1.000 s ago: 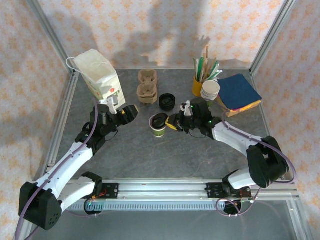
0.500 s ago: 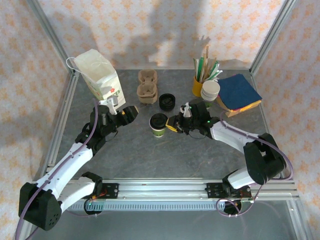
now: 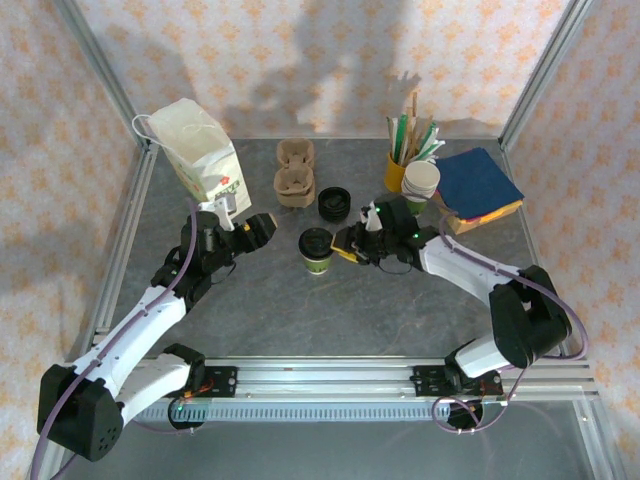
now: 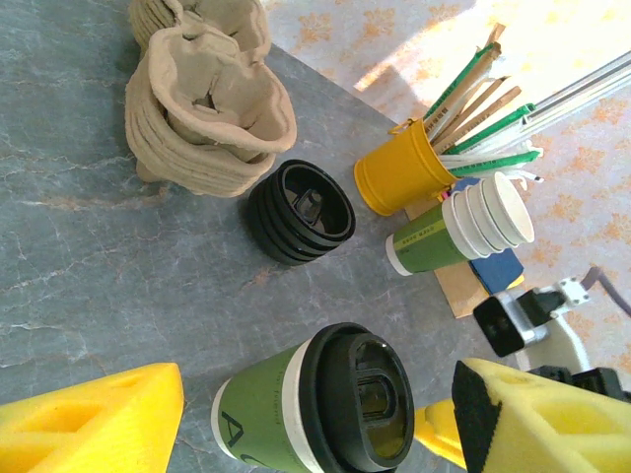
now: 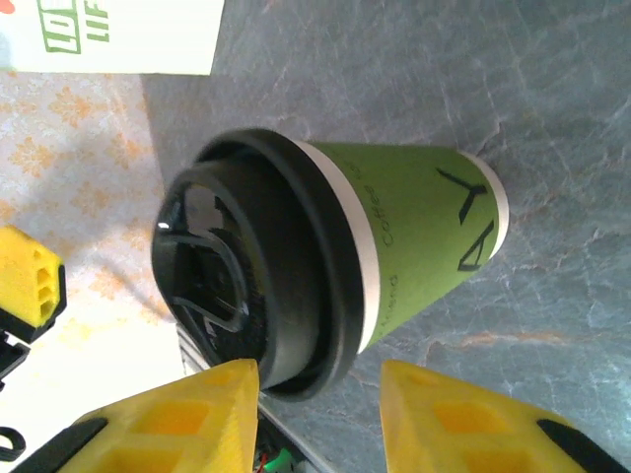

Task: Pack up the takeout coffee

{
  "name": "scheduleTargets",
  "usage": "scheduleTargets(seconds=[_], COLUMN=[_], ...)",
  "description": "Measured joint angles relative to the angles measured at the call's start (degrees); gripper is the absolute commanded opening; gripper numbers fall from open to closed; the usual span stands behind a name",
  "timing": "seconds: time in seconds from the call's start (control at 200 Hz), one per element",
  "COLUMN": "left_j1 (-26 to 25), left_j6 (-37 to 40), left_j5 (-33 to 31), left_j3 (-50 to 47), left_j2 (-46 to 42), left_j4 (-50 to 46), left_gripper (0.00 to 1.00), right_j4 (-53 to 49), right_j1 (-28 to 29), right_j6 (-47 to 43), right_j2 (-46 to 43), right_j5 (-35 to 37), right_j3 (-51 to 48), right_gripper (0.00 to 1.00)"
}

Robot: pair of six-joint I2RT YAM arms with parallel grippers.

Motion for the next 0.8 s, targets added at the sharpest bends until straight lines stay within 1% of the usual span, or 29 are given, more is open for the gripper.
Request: scheduleTargets(seconds=[0.14, 0.335, 0.405, 0.501, 0.586, 0.796], left_j1=[0.0, 0.0, 0.0, 0.0, -0.15, -2.95], left_j6=[0.0, 0.17, 0.0, -0.24, -0.57, -0.92], left_j5=[0.0, 0.79, 2.21, 4.96, 7.96, 14.1], left_j3=[0.0, 0.04, 0.17, 0.52, 1.29, 4.74], left_j2=[0.0, 1.27, 2.78, 5.7, 8.98, 17.44], left_j4=[0.0, 0.02, 0.11, 0.7, 1.27, 2.82], left_gripper=[0.76, 0.88, 0.91, 0.93, 0.94, 0.94], right_j4=[-2.29, -3.15, -3.08, -2.34, -0.9, 2.32], right_j1=[0.0, 0.0, 0.0, 0.0, 0.0, 0.0], right_j6=[-1.92, -4.33, -4.96, -5.49, -5.77, -5.73], right_j2=[0.0, -0.02, -0.11, -0.24, -0.35, -0.66], right_j5=[1.7, 3.02, 3.23, 3.21, 3.21, 3.19], right_j3=[2.6, 4.13, 4.15, 4.11, 3.85, 1.75], right_gripper=[0.38, 0.38, 0.41, 0.48, 0.51, 0.52])
